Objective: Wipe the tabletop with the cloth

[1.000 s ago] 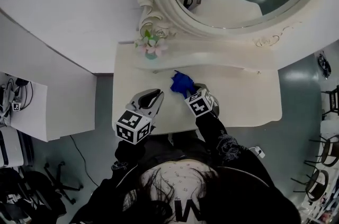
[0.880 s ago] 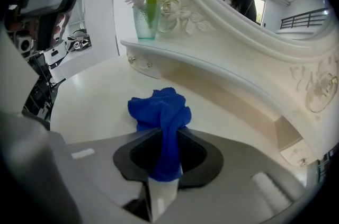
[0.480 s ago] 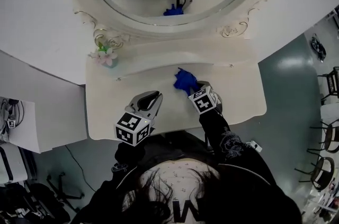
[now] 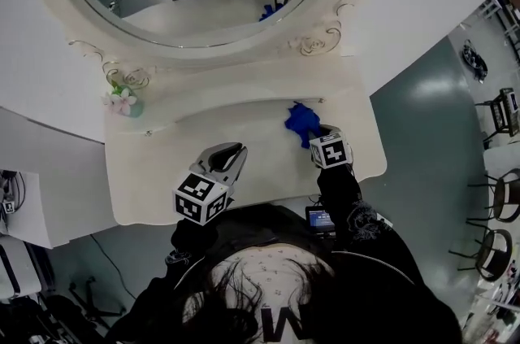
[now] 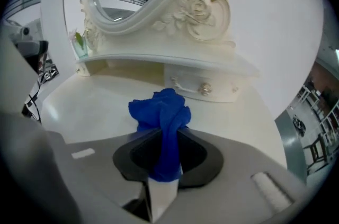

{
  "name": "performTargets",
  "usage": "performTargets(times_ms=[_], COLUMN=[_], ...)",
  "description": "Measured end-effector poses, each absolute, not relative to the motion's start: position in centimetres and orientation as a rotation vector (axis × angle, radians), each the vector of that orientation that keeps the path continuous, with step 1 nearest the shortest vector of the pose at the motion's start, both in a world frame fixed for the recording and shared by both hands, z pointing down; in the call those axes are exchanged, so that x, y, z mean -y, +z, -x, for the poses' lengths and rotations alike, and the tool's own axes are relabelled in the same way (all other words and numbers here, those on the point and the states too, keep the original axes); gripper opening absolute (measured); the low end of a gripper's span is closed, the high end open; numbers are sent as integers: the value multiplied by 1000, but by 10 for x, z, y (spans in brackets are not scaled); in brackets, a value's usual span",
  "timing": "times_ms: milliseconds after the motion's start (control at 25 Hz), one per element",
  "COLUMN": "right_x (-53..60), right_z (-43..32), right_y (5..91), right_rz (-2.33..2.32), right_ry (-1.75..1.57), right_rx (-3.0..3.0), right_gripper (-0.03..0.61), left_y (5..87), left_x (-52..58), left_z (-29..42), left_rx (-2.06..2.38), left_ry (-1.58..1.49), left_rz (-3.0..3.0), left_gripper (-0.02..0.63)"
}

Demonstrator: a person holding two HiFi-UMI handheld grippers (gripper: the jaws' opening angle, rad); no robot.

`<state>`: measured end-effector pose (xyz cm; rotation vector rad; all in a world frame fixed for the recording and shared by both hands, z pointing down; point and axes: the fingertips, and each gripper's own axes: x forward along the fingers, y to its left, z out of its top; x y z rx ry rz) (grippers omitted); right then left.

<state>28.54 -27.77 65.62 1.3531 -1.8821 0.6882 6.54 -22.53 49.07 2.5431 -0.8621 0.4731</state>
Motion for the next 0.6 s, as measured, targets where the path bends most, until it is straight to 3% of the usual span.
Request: performTargets(times_ms=[360,600], right_x=[271,268], right_z=[-416,-451], right_y=[653,655], right_rz=[-1650,-1735], right_ry=[839,876], right_rx=[1685,1628], right_gripper=[84,84], left_y=[494,500], left_x=[227,223], left_z=[-79,-65], left_rx=[827,863], left_ry=[554,601], left_rz=[-2550,-2508], left_gripper=[20,20])
